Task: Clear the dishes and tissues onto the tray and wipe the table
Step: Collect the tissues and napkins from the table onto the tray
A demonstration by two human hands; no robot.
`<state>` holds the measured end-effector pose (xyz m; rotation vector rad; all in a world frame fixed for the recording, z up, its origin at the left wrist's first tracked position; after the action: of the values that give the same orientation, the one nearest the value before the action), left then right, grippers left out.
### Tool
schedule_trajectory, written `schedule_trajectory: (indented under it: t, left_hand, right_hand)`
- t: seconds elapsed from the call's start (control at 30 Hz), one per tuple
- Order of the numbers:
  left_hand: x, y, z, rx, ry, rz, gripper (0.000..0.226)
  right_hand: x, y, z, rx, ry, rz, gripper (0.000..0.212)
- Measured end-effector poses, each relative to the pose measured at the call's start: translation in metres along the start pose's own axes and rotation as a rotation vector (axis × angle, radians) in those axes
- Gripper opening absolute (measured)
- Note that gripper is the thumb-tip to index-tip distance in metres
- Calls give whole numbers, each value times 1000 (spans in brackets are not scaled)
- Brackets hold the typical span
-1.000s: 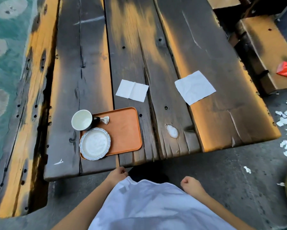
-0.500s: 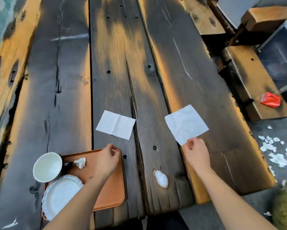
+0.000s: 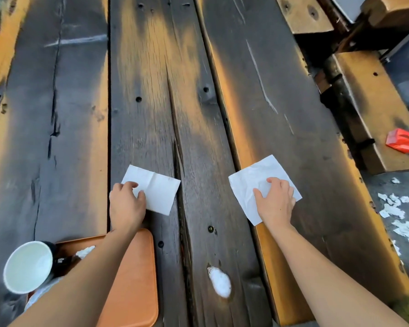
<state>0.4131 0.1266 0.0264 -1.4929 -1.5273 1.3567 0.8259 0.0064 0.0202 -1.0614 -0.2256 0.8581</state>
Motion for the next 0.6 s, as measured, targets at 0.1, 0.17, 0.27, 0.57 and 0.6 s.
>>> schedule_trajectory:
  t: [0.1, 0.17, 0.27, 0.57, 0.6]
  left_hand:
    - [7, 6, -5, 26, -2, 33, 38]
    - [7, 11, -7, 15, -11, 61, 40]
    - [8, 16, -9, 13, -24, 70, 42]
    - [15, 17, -12, 52, -42, 87, 33]
    - [16, 17, -12, 59, -42, 91, 31]
  right_hand:
    - [1, 3, -3, -8, 2, 31, 48]
    - [2, 3, -5, -8, -1, 31, 48]
    - [2, 2, -9, 28, 7, 28, 49]
    - [-1, 4, -6, 102, 21, 101, 42]
    - [-1, 2, -5, 85, 9, 98, 42]
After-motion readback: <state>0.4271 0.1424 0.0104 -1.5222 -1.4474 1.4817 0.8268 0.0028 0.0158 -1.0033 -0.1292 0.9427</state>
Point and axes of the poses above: each hand's wrist, its own x-axis towards the middle knuckle, its own y-axis out of the palm, z = x × y, the point moved 9 cm from there along x, towards the middle knuckle, and after that the axes turned 9 degrees about x, right-handed, at the moved point
